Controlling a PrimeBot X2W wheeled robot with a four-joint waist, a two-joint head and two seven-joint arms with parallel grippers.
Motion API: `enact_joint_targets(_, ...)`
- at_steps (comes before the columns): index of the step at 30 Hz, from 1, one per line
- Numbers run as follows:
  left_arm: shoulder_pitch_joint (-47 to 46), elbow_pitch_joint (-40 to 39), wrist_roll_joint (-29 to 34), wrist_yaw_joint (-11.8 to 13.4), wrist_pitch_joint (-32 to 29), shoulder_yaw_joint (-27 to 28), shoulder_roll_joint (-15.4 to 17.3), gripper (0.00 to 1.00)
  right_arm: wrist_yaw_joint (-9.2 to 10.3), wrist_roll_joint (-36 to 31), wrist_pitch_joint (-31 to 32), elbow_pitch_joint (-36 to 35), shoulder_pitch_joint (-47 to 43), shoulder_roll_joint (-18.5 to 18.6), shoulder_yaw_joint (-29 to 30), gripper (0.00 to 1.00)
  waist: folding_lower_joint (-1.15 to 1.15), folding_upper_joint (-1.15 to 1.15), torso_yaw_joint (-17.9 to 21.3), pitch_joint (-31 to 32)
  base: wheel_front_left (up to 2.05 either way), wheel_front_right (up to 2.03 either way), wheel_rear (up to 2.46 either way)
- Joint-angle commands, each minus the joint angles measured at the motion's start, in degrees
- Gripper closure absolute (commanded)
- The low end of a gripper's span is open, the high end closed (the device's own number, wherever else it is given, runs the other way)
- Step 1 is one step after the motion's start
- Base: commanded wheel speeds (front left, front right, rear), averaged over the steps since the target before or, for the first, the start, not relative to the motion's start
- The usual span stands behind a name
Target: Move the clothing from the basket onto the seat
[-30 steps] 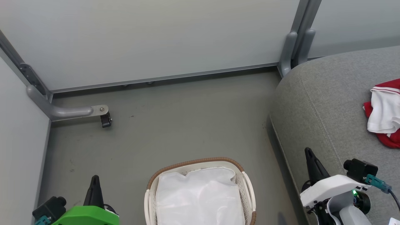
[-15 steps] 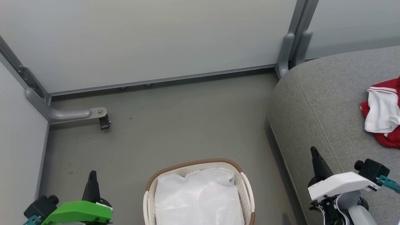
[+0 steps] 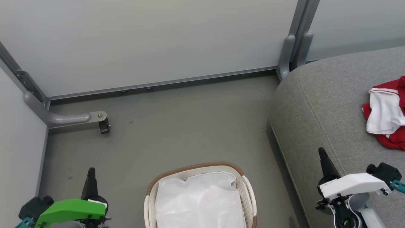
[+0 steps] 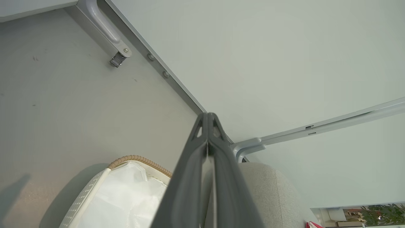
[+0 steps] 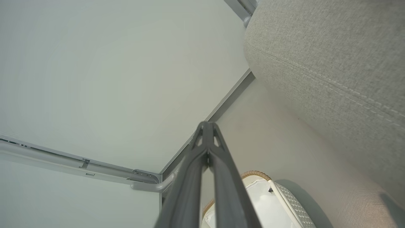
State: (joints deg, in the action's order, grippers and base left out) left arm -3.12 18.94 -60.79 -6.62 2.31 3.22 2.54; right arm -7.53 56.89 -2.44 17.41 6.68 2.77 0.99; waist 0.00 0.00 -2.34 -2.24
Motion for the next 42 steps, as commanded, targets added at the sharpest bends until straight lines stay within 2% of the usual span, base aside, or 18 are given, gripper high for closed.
enact_joint_targets(1, -1.51, -0.80, -1.58, -0.37, -0.36, 0.31, 0.35, 1.00, 0.04, 1.73, 0.44, -0.84, 0.05, 0.27, 0.42, 1.00, 0.00, 0.00, 0.05, 0.05, 0.00, 0.00, 0.00)
enact_joint_targets(42, -2.97, -3.66, -21.64, -0.80, -6.18, 2.41, 0.46, 1.00, 0.04, 24.37, 6.24, -2.67, -0.46, 0.27, 3.96, 1.00, 0.00, 0.00, 1.42, 1.25, 0.00, 0.00, 0.00)
